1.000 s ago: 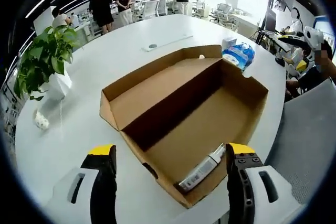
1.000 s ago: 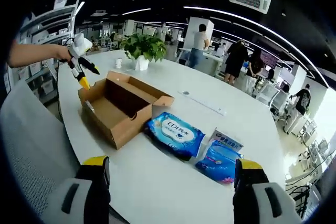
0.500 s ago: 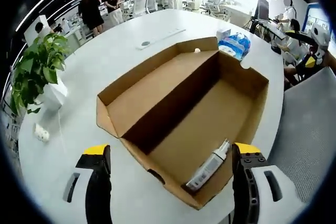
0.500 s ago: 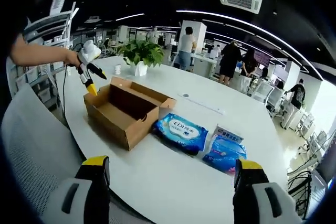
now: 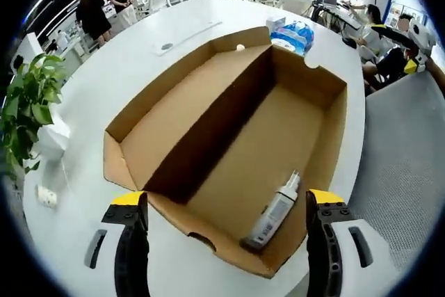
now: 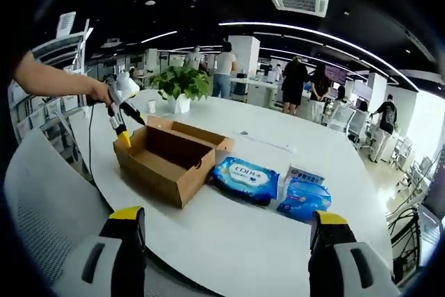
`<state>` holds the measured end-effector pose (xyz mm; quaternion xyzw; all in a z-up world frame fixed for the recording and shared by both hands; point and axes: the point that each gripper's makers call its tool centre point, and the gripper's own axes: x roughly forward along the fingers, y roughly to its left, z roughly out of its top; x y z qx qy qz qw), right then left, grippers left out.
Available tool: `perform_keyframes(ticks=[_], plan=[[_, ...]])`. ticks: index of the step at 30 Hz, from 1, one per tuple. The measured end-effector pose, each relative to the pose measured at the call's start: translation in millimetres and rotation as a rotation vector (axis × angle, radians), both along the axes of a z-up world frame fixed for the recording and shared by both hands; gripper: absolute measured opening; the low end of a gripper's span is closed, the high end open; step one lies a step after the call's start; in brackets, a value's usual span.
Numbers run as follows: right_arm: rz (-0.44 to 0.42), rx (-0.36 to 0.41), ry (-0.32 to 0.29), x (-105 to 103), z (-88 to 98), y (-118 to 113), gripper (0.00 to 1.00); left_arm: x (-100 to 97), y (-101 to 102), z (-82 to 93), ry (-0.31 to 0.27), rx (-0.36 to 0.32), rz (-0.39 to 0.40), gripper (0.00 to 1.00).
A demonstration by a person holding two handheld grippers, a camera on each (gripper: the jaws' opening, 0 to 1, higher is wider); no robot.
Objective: Operate the shoe box by opening the lid, removing the specified soft item, and placing it in the target area until the item is outside and the box remains undamaged.
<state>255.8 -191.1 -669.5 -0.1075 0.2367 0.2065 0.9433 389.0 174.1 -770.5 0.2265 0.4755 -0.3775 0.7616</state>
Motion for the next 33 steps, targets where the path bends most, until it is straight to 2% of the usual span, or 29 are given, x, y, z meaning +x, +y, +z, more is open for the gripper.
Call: perform_keyframes(ticks=[7,12,18,26,33], plan=[[-0.042,0.014,-0.030,4.1,4.8,-5.2,0.99,-0.9,-10.2,-5.2,0.040,0.056,-0.109,0.95],[-0.045,-0.024,-0.045,5.5,3.4,-6.8,0.99,-0.4,-17.5,-8.3,0.056,0.074,-0.157,0.91],[-0.042,-0.028,-0.046,5.3,2.1,-7.1,0.99,-2.6,-24.2,-9.1,0.055,0.090,-0.201,0.88],[-0.059,-0.006,-0.036,5.2,0.2,-10.1,0.98,-6.6,-26.1,-14.3,0.069,0.108,-0.239,0.87],[-0.065,0.001,-0.039,5.4,0.8,-10.6,0.98,-16.8,-23.4,-26.8,0.092,0.185,-0.337,0.86]])
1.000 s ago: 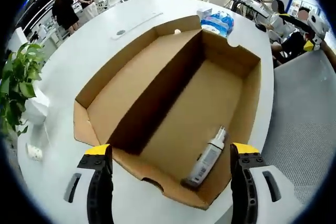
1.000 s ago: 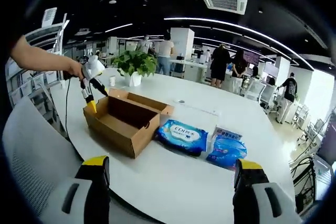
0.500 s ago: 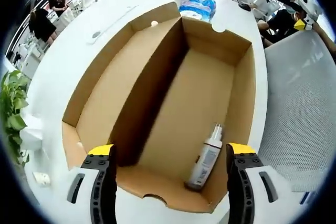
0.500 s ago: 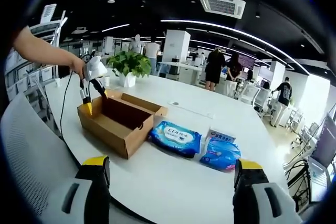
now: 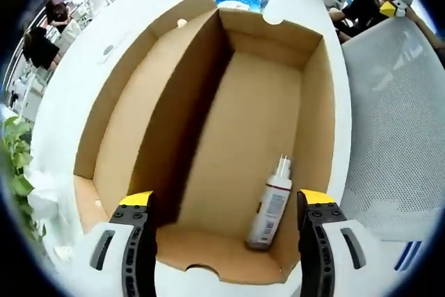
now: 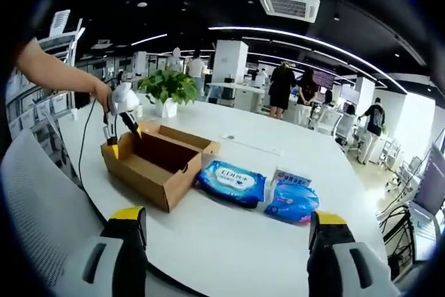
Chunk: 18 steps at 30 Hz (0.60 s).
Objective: Operate the shoe box by opening the lid, removing the specified soft item, and placing it in the target area until the item is outside and the box remains undamaged.
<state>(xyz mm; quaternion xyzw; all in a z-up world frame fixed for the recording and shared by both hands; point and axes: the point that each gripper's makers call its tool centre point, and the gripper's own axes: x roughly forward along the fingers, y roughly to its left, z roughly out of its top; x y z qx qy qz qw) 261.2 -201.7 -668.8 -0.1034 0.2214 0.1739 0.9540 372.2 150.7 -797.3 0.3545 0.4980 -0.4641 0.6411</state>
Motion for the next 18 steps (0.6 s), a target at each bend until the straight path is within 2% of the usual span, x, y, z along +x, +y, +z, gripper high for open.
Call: perform_keyframes(ticks=[6,9,12,18], plan=[[-0.007,0.005,0.002,0.4,-0.5,-0.8,0.97,-1.4,2.4,-11.3,0.013,0.053,-0.075,0.82],[-0.013,0.010,0.003,1.1,-0.4,-1.5,0.97,-3.3,-3.0,-15.2,0.017,0.052,-0.122,0.80],[-0.024,0.038,0.002,1.6,1.0,-2.1,0.96,-3.5,-6.1,-20.1,0.027,0.057,-0.130,0.77],[-0.032,0.035,0.000,1.8,0.5,-2.8,0.96,-3.2,-7.7,-28.8,0.037,0.075,-0.142,0.77]])
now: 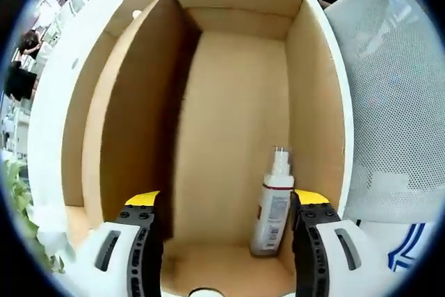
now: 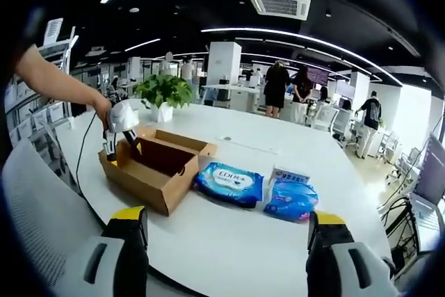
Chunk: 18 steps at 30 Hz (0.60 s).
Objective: Operate the shoe box by opening the lid, removing the specified soft item, and placing it in the target area until the item is outside and the box remains undamaged.
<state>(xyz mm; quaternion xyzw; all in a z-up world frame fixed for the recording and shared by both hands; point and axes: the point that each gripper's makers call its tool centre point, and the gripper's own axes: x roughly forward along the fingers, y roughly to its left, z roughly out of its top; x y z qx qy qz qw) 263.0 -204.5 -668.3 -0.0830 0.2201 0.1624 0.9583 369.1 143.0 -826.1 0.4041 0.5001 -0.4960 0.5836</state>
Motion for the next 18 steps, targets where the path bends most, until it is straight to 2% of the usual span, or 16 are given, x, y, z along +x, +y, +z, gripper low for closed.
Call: perform_keyframes(ticks=[2,6,13,18], plan=[[0.000,0.000,0.001,-0.1,-0.3,-0.3,0.96,-1.1,0.4,-0.9,0.015,0.004,0.004,0.78],[-0.002,0.003,0.002,-0.2,-0.7,-0.7,0.95,4.0,2.7,-0.1,0.000,0.008,0.018,0.83],[-0.001,-0.029,-0.003,-0.2,-0.4,-3.0,0.95,2.8,1.3,0.8,-0.001,0.008,0.023,0.84],[-0.004,-0.022,-0.006,-0.6,0.6,-3.8,0.94,3.0,0.5,3.1,-0.009,0.004,0.035,0.82]])
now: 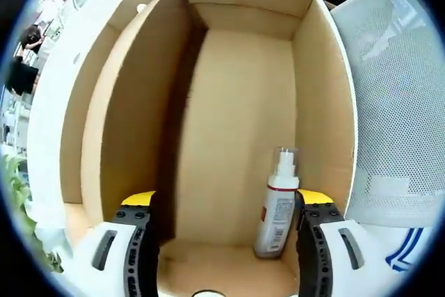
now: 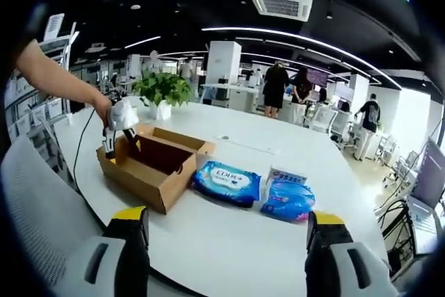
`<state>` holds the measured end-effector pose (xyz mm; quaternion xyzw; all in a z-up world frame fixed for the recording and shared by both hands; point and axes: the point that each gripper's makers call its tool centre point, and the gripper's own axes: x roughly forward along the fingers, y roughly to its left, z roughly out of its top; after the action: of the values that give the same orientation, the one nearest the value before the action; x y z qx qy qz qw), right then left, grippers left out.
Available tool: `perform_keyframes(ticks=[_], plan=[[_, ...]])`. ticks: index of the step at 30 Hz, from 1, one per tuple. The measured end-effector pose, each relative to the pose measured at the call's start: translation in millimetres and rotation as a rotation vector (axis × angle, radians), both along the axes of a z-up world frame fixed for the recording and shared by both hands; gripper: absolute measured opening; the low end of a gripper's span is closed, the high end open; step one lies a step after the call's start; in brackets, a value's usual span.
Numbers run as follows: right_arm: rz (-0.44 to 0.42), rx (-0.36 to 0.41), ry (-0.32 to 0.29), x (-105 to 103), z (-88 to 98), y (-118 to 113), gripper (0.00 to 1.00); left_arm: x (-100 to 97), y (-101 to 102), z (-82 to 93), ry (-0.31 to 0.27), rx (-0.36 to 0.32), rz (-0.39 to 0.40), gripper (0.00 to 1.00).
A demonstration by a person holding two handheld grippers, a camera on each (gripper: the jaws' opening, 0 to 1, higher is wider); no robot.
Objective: Operate the shoe box by opening the lid, removing the specified soft item, and placing it in the target area until the item is outside and the box remains undamaged.
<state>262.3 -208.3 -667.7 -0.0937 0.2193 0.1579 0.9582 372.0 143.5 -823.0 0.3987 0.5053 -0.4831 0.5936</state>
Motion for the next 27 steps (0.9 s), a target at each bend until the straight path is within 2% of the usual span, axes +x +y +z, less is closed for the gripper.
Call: perform_keyframes(ticks=[9,15,22,27], plan=[[-0.001,0.002,-0.001,-0.6,0.3,-0.5,0.94,3.5,2.1,1.3,-0.017,-0.007,0.028,0.82],[0.001,0.006,-0.001,-0.5,0.1,-0.4,0.93,7.3,6.5,1.8,-0.034,0.006,0.030,0.75],[0.000,0.010,0.001,-0.7,-0.2,-0.4,0.93,8.4,8.4,3.4,-0.044,0.001,0.034,0.73],[0.000,0.010,0.002,-0.7,-0.2,-0.6,0.92,0.5,6.9,3.9,-0.031,-0.008,-0.038,0.64]])
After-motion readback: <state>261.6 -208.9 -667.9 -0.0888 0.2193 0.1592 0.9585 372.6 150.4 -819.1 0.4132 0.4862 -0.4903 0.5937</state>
